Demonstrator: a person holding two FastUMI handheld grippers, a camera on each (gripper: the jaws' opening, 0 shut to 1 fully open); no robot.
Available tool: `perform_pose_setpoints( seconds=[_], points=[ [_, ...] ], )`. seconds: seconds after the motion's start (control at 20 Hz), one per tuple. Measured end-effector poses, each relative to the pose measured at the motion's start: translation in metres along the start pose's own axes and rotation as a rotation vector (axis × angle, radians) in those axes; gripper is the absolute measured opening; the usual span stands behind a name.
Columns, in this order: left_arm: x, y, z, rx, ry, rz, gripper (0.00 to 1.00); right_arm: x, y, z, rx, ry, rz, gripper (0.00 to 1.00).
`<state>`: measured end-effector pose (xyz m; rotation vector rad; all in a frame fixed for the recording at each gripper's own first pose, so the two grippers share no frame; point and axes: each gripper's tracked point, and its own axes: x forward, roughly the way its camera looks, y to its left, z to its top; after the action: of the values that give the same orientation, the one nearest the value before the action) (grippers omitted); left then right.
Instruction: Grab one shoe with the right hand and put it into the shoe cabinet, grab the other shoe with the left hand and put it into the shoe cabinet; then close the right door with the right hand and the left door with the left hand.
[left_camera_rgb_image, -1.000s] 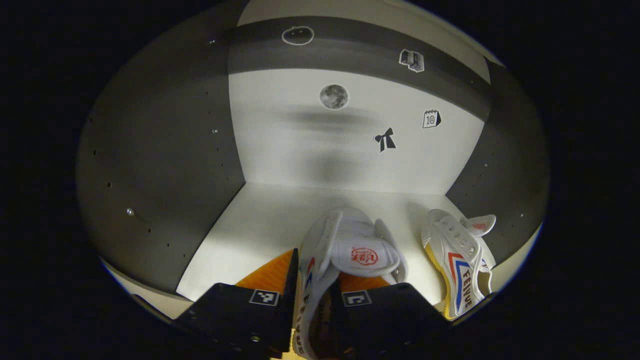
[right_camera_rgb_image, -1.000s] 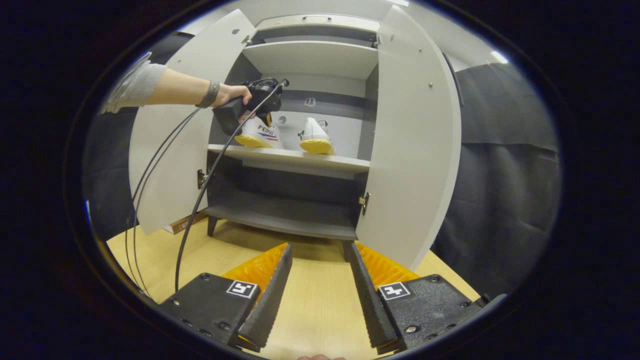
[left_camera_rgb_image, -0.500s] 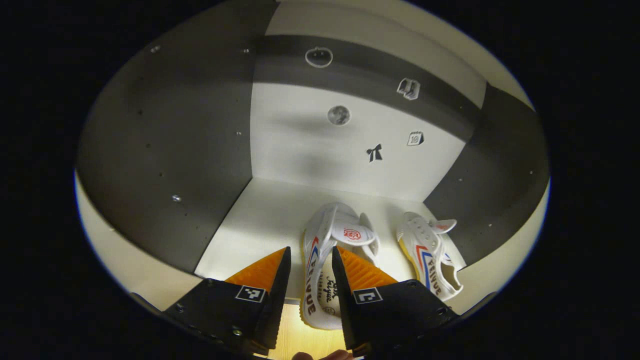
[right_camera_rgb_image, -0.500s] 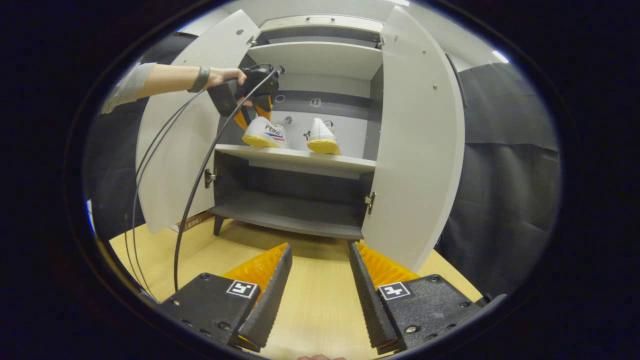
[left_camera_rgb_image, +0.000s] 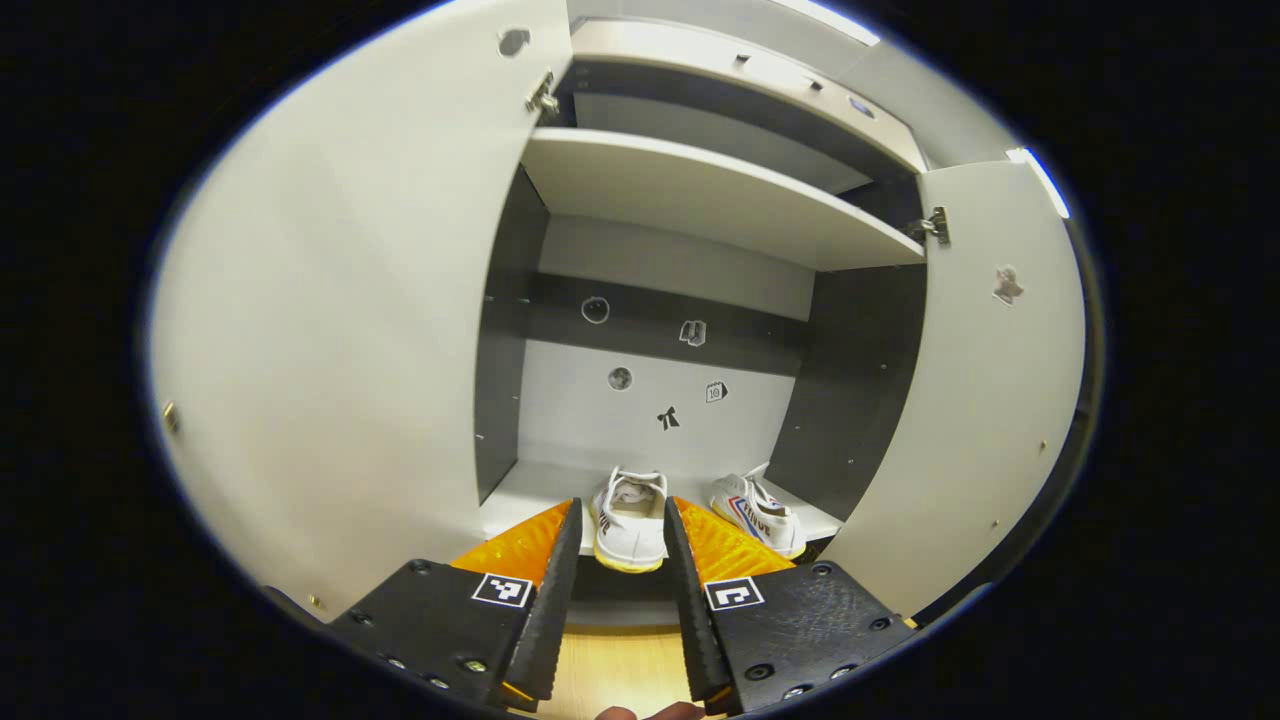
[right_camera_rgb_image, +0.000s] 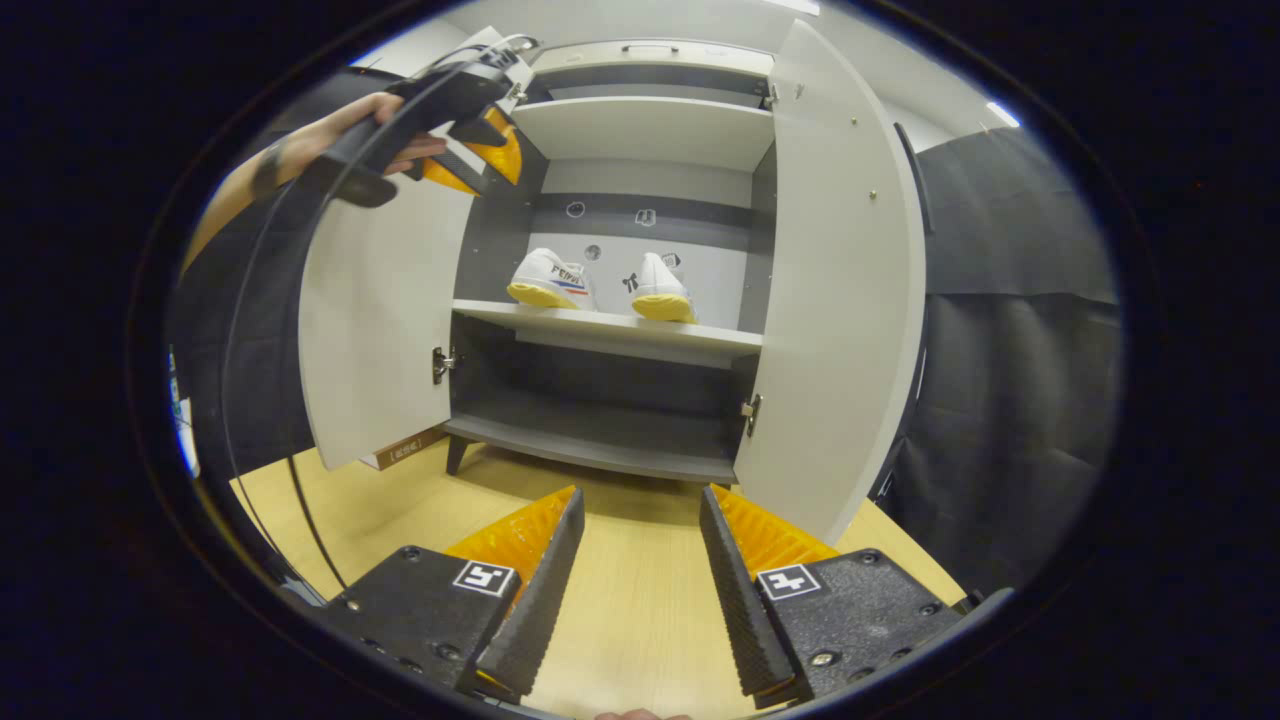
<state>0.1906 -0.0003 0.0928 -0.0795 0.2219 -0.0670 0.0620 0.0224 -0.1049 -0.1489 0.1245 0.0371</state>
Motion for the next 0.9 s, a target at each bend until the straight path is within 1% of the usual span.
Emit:
perform_pose_setpoints(
  seconds=[0.05, 0.1, 0.15, 0.2, 0.3, 0.35, 0.45, 0.5, 0.55, 0.6, 0.7, 0.8, 0.85, 0.9],
  points=[
    [-0.02, 0.003, -0.014, -0.004, -0.03, 0.022, 0.48, -0.002, -0.002, 0.002, -0.002, -0.005, -0.002, 0.75],
    [-0.04, 0.004, -0.028, -0.001, -0.058, 0.034, 0.65, -0.004, -0.003, 0.005, 0.0, -0.012, -0.003, 0.75],
    [-0.056, 0.005, -0.043, 0.011, -0.087, 0.052, 0.48, -0.006, -0.005, 0.006, 0.004, -0.018, -0.004, 0.75],
    [-0.071, 0.008, -0.061, 0.039, -0.108, 0.074, 0.52, -0.008, -0.005, 0.008, 0.01, -0.019, -0.003, 0.75],
    [-0.099, 0.011, -0.096, 0.124, -0.145, 0.12, 0.53, -0.012, -0.006, 0.008, 0.017, -0.019, -0.004, 0.75],
    [-0.111, 0.005, -0.119, 0.154, -0.142, 0.122, 0.53, -0.014, -0.008, 0.008, 0.018, -0.019, -0.007, 0.75],
    [-0.133, -0.007, -0.16, 0.16, -0.134, 0.107, 0.58, -0.017, -0.009, 0.006, 0.019, -0.017, -0.01, 0.75],
    [-0.145, -0.009, -0.177, 0.153, -0.129, 0.109, 0.72, -0.02, -0.01, 0.005, 0.023, -0.014, -0.01, 0.75],
    [-0.153, -0.012, -0.188, 0.146, -0.131, 0.11, 0.68, -0.022, -0.008, 0.005, 0.03, -0.013, -0.006, 0.75],
    [-0.161, -0.016, -0.197, 0.137, -0.131, 0.111, 0.76, -0.025, -0.007, 0.006, 0.038, -0.015, -0.002, 0.75],
    [-0.17, -0.02, -0.203, 0.116, -0.139, 0.105, 0.8, -0.031, -0.007, 0.009, 0.045, -0.019, 0.005, 0.82],
    [-0.175, -0.025, -0.209, 0.104, -0.128, 0.093, 0.81, -0.038, -0.01, 0.015, 0.057, -0.018, 0.009, 0.87],
    [-0.175, -0.027, -0.211, 0.105, -0.117, 0.085, 0.81, -0.043, -0.016, 0.021, 0.069, -0.021, 0.001, 0.89],
    [-0.177, -0.028, -0.213, 0.109, -0.111, 0.08, 0.81, -0.049, -0.023, 0.029, 0.085, -0.027, -0.005, 0.94]
  ],
)
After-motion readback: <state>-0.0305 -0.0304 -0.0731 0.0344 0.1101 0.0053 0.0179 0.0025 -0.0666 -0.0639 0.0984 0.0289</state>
